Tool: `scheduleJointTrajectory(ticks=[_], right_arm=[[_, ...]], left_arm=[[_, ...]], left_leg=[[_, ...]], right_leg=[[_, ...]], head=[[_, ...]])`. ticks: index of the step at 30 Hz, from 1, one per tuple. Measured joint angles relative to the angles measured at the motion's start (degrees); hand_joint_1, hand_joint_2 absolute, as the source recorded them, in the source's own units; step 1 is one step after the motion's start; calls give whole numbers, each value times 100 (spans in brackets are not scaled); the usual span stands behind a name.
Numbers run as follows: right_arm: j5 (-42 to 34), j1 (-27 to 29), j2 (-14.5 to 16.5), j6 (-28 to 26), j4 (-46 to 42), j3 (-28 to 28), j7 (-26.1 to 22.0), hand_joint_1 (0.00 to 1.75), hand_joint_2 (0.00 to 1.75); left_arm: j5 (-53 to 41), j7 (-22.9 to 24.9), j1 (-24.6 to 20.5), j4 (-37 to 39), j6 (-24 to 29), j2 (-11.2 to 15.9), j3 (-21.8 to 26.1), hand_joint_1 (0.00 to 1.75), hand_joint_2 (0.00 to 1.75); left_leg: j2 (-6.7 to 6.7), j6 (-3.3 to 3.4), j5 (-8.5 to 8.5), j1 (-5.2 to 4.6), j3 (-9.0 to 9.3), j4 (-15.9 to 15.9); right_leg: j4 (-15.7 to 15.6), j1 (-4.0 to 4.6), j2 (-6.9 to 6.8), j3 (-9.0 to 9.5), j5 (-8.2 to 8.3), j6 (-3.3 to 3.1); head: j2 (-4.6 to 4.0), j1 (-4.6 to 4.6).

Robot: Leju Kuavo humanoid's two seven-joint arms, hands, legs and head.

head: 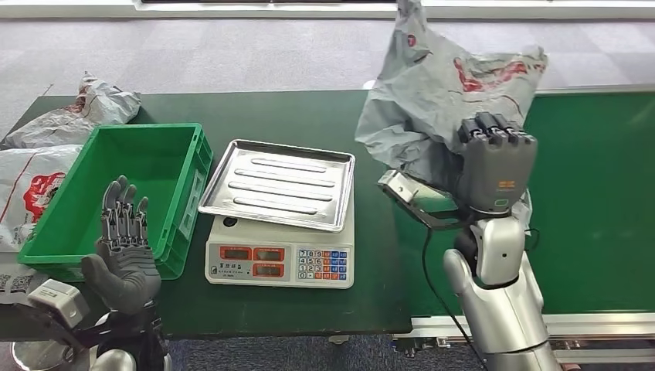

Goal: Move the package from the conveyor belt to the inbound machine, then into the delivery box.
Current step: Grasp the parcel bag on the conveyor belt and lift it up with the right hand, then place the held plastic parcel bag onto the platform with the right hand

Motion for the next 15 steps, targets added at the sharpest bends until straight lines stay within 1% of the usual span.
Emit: scheduleJointTrajectory(ticks=[3, 7, 11, 13, 15], right_arm=[[-377, -371, 255, 185, 315, 727, -215, 175, 175], [-1161, -627, 626, 264, 1036, 1571, -492, 175, 175], [-1973, -801, 930, 343, 1690, 2065, -955, 175, 175], [-2150, -855, 1061, 380, 1946, 2245, -1116, 175, 175], [-2216, -888, 1157, 398, 2122, 2371, -1169, 175, 175]], left_arm=[[166, -66, -134, 67, 89, -20, -22, 0, 0], [490, -164, -264, 86, 310, -52, 1, 0, 0], [623, -226, -333, 80, 461, -51, 102, 0, 0], [644, -239, -360, 61, 505, -50, 152, 0, 0], [662, -242, -364, 40, 524, -50, 197, 0, 0]], left_leg=[[-1, -4, 2, 5, 0, -1], [-9, -5, 3, 12, -3, -1], [-12, -6, 3, 12, -6, -1], [-13, -6, 3, 12, -7, -1], [-15, -5, 3, 12, -8, 0]], right_leg=[[4, 5, 0, -2, 1, -3], [4, 13, -5, -4, 0, -5], [4, 13, -7, -6, -1, -5], [4, 13, -7, -7, -1, -6], [4, 13, -8, -8, -1, -6]], head=[[0, -2], [0, -2], [0, -1], [0, -2], [0, -2]])
